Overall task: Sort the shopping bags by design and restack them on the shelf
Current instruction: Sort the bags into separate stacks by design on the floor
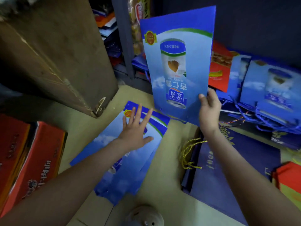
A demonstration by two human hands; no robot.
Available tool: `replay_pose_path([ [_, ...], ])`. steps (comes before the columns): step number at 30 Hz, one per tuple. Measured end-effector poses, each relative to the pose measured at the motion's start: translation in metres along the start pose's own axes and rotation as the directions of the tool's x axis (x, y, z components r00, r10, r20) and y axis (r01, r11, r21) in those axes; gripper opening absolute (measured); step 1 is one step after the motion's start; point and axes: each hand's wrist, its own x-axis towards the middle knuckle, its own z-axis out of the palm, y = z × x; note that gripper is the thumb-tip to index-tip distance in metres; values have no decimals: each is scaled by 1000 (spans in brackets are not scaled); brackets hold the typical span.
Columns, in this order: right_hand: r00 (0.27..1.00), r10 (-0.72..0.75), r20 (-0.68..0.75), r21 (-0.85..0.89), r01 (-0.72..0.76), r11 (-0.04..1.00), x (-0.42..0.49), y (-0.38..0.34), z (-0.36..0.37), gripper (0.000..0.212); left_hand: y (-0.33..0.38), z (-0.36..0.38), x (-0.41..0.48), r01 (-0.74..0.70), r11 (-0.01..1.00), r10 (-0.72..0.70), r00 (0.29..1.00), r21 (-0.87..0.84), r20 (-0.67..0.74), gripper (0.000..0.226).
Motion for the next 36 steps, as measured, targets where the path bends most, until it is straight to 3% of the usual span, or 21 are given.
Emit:
replay_pose_path([
  [4, 993, -58, -102, 45, 63, 997, 3, -32, -38, 29, 28, -19, 16, -3, 949, -49, 986, -317, -157, 99],
  [8, 998, 15, -54, 245, -1, 969, -16, -44, -42, 26, 26, -31, 19, -29, 684, -247, 931, -729, -269, 98],
  [10, 994, 106, 34, 329, -111, 938, -41, -31, -26, 26, 6, -31, 14, -16, 519, -367, 899, -854, -240, 98],
  [11, 981, 168, 94, 353, -191, 916, -59, -23, -14, 27, -6, -29, 8, 6, 494, -393, 893, -869, -217, 92],
  [13, 914, 327, 240, 278, -387, 879, -101, 6, 13, 32, -34, -20, -10, 126, 538, -426, 894, -834, -139, 73],
  [15, 793, 490, 362, 56, -543, 838, -140, 39, 38, 33, -68, -5, -36, 254, 574, -457, 888, -778, -47, 65],
  [18, 637, 643, 426, -330, -553, 765, -178, 76, 59, 26, -110, 17, -75, 346, 594, -449, 892, -726, 58, 62],
  [20, 645, 681, 347, -427, -538, 727, -188, 87, 69, 28, -126, 32, -93, 403, 626, -473, 877, -668, 86, 65],
  [25, 761, 618, 196, -641, -377, 669, -172, 91, 87, 69, -140, 47, -100, 574, 727, -548, 816, -378, 186, 80],
  [28, 786, 575, 227, -767, -219, 603, -155, 81, 87, 97, -138, 42, -91, 584, 794, -542, 806, -169, 237, 81],
  [32, 745, 530, 404, -834, 62, 548, -113, 83, 83, 112, -128, 39, -76, 477, 873, -428, 850, -105, 306, 93],
  [34, 675, 550, 492, -836, 190, 515, -97, 87, 82, 113, -126, 40, -71, 453, 890, -404, 832, -47, 379, 100],
  [36, 588, 545, 598, -784, 288, 550, -97, 91, 80, 115, -123, 42, -68, 422, 906, -388, 819, 15, 423, 106],
])
